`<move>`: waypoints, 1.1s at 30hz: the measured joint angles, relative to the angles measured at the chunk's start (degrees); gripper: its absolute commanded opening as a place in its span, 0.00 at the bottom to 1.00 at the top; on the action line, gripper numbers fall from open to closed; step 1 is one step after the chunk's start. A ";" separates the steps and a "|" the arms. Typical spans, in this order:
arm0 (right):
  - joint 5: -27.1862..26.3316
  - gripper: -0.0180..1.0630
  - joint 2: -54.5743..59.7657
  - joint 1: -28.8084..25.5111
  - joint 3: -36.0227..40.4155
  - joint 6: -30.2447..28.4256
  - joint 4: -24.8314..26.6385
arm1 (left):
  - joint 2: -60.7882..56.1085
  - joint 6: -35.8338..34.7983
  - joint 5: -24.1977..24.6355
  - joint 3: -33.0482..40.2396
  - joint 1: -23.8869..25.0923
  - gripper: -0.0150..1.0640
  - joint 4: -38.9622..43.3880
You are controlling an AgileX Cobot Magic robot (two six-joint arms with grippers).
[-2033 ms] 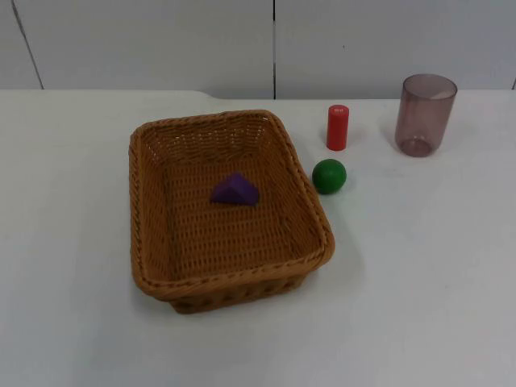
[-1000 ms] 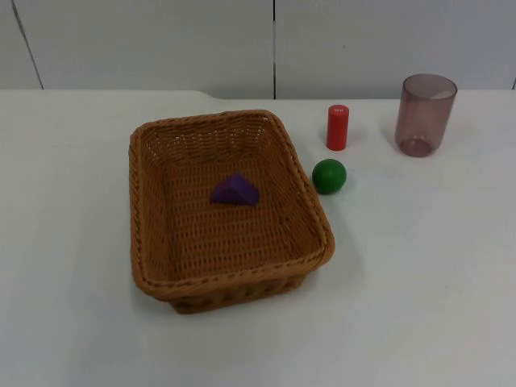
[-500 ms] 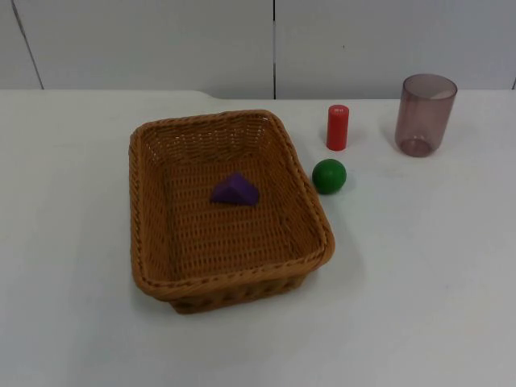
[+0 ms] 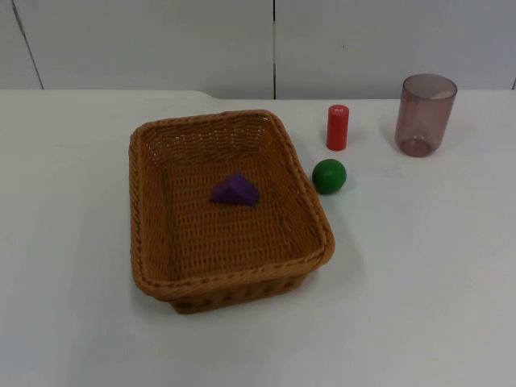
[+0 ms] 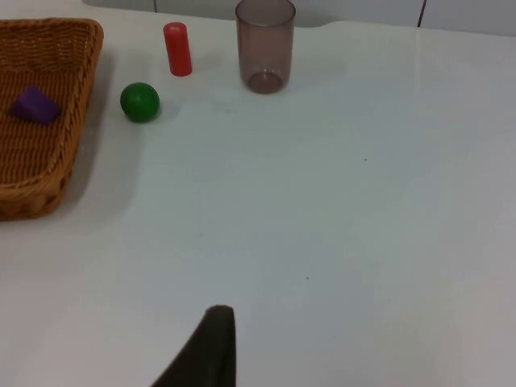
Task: Pick up the basket with the left hand and place the triangular block into the basket with the right hand.
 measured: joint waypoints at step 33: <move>0.00 0.99 0.00 0.00 0.00 0.45 0.00 | 0.00 -3.44 0.00 0.00 0.00 0.96 2.45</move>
